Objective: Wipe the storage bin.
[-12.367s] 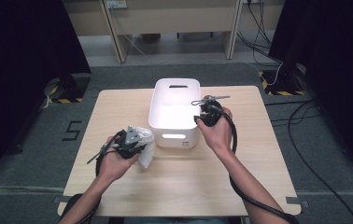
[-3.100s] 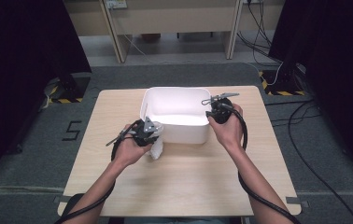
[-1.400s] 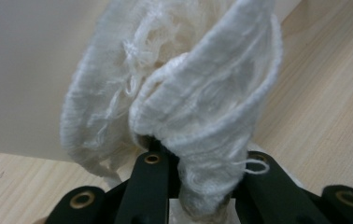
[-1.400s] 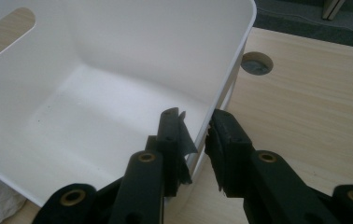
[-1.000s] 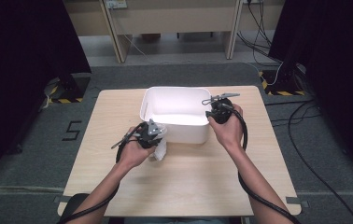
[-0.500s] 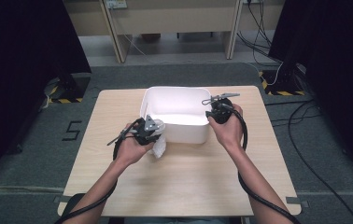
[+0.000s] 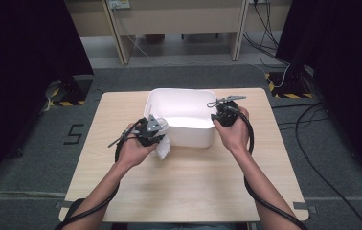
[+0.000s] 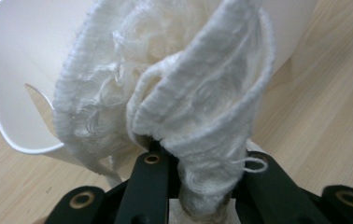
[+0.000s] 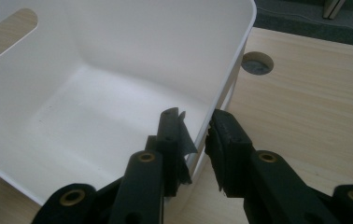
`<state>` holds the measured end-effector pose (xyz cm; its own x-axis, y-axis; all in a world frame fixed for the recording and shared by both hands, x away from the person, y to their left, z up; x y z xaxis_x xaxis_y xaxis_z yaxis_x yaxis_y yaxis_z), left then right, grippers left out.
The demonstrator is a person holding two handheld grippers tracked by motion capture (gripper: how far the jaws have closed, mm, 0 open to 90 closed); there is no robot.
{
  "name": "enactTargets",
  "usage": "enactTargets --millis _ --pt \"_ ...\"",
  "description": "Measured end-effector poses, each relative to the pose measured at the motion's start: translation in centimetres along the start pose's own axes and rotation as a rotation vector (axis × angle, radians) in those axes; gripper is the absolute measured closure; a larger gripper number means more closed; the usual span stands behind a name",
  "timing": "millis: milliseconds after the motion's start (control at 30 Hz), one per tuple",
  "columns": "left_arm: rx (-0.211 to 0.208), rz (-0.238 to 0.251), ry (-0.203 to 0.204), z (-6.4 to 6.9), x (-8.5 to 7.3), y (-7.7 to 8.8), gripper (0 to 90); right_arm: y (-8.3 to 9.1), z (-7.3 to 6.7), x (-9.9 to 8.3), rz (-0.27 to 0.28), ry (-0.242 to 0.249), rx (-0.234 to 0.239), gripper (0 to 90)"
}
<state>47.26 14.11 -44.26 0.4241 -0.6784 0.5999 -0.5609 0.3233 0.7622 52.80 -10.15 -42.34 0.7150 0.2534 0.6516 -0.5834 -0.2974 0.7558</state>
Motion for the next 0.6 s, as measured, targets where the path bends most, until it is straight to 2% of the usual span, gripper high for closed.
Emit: enactTargets --millis 600 --pt "-0.008 -0.002 -0.023 0.7 1.1 -0.2 77.9 0.0 0.0 0.0 0.001 0.002 -0.002 74.5"
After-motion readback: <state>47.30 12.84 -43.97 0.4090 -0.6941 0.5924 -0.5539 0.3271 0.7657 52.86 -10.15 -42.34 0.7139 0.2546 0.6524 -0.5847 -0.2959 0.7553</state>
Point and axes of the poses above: each handheld gripper's, and its own axes: y roughly backward along the jaws, x roughly out of its top, z roughly to its right, the point moved 6 cm from there along -y, roughly forward along the jaws, and after that the axes turned 7 degrees about -z, right-handed, at the moved point
